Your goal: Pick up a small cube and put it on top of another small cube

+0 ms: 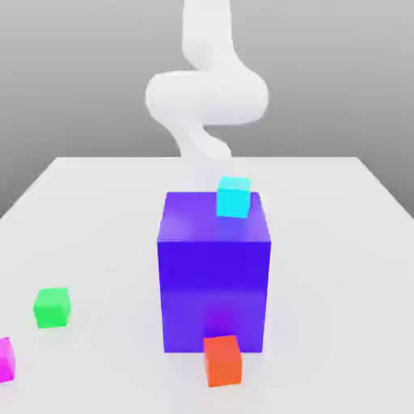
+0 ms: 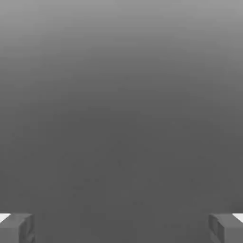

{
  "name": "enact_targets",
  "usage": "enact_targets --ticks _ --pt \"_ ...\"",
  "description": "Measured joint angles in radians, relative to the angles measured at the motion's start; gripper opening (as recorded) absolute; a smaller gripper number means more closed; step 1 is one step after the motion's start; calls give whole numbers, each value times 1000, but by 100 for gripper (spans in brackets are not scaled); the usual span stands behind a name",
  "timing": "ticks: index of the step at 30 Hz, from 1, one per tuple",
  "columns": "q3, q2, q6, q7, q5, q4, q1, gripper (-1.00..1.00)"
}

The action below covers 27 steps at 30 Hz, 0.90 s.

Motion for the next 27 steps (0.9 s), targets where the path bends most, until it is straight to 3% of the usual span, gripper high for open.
enact_targets --ticks 27 --pt "-242 988 280 315 183 22 -303 0"
